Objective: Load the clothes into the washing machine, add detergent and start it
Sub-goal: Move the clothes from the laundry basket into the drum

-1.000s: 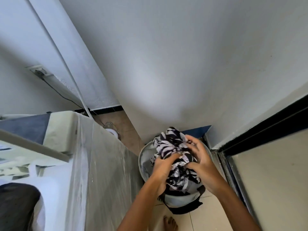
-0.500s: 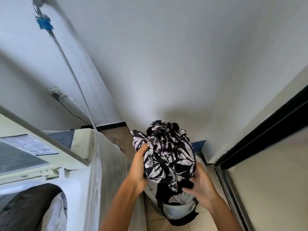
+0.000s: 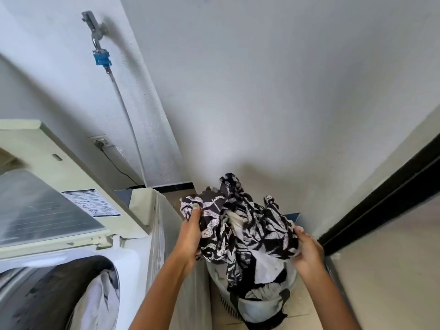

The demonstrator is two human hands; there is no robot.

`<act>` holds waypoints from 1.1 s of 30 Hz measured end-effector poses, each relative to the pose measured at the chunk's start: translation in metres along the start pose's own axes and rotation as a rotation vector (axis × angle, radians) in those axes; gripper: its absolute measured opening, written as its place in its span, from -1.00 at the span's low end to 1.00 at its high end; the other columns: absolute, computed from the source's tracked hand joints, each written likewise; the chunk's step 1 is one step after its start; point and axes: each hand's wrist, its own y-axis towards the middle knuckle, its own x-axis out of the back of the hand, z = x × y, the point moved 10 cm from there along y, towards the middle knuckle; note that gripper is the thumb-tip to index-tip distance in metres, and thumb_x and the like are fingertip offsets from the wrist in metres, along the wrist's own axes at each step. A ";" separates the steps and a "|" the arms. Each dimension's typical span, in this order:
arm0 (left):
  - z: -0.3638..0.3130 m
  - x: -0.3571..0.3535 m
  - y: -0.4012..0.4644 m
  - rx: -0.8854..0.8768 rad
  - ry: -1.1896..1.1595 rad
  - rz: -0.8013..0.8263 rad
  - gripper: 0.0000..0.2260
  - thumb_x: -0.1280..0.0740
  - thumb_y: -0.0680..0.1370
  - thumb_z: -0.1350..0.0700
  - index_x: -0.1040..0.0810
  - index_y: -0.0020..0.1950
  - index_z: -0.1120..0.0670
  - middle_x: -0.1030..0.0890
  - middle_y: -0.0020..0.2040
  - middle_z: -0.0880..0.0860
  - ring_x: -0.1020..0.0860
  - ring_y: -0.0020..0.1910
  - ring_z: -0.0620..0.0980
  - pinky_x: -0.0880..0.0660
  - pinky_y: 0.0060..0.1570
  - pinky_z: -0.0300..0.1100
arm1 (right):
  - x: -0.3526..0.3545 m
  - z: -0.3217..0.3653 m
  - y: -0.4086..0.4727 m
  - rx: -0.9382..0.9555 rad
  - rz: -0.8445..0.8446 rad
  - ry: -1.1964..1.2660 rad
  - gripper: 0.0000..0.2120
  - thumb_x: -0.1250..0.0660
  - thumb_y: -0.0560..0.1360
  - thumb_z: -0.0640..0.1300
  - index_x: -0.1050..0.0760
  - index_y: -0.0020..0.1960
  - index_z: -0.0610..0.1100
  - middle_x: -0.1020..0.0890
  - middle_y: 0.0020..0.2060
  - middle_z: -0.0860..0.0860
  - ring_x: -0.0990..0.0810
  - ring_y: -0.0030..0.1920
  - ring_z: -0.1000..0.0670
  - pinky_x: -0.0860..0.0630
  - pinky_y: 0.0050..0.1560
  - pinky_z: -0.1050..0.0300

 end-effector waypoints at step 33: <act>-0.096 -0.009 -0.049 -0.241 0.008 0.143 -0.64 -0.08 0.62 -0.17 -0.62 -0.01 -0.07 -0.72 -0.07 -0.08 -0.67 -0.14 -0.18 -0.55 -0.04 -0.13 | -0.113 0.025 -0.074 0.163 0.265 -0.223 -0.81 -0.15 0.60 -0.28 -0.50 0.06 -0.11 -0.64 -0.19 0.00 -0.60 -0.22 0.00 -0.54 -0.21 0.06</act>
